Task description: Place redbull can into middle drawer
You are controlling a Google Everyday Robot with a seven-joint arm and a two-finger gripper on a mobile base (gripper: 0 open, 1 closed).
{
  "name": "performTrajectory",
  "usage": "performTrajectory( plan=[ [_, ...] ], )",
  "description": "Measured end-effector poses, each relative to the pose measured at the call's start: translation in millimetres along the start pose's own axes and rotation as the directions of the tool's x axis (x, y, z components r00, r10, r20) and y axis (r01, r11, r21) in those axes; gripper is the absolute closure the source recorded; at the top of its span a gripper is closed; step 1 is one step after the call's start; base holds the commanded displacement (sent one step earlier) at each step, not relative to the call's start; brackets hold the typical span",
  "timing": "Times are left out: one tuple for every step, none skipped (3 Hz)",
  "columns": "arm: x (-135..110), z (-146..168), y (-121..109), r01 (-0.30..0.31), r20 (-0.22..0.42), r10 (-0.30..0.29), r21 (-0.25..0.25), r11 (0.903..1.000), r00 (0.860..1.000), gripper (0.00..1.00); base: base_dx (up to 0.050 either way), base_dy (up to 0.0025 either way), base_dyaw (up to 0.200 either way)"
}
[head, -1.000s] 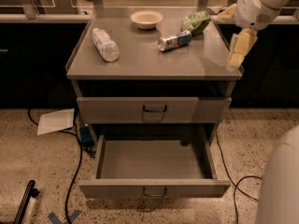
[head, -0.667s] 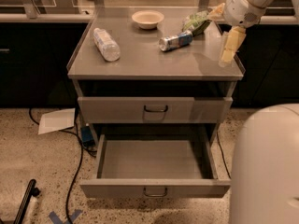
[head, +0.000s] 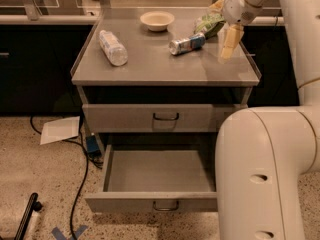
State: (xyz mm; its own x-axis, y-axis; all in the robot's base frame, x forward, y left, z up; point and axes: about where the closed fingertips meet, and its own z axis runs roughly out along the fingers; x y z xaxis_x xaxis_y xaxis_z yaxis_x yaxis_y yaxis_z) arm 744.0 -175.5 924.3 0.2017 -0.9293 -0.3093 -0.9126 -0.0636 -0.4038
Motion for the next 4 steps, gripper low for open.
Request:
performTrajectory(
  plan=[
    [0, 0, 0, 0.0, 0.0, 0.0, 0.0, 1.0, 1.0, 0.0, 0.0, 0.0, 0.0],
    [10, 8, -5, -0.038, 0.017, 0.038, 0.028, 0.9989, 0.999, 0.0, 0.0, 0.0, 0.0],
    [7, 27, -10, -0.03, 0.038, 0.029, 0.026, 0.9992, 0.999, 0.0, 0.0, 0.0, 0.0],
    [-1, 49, -14, -0.005, 0.057, 0.004, 0.009, 0.9999, 0.998, 0.0, 0.0, 0.0, 0.0]
  ],
)
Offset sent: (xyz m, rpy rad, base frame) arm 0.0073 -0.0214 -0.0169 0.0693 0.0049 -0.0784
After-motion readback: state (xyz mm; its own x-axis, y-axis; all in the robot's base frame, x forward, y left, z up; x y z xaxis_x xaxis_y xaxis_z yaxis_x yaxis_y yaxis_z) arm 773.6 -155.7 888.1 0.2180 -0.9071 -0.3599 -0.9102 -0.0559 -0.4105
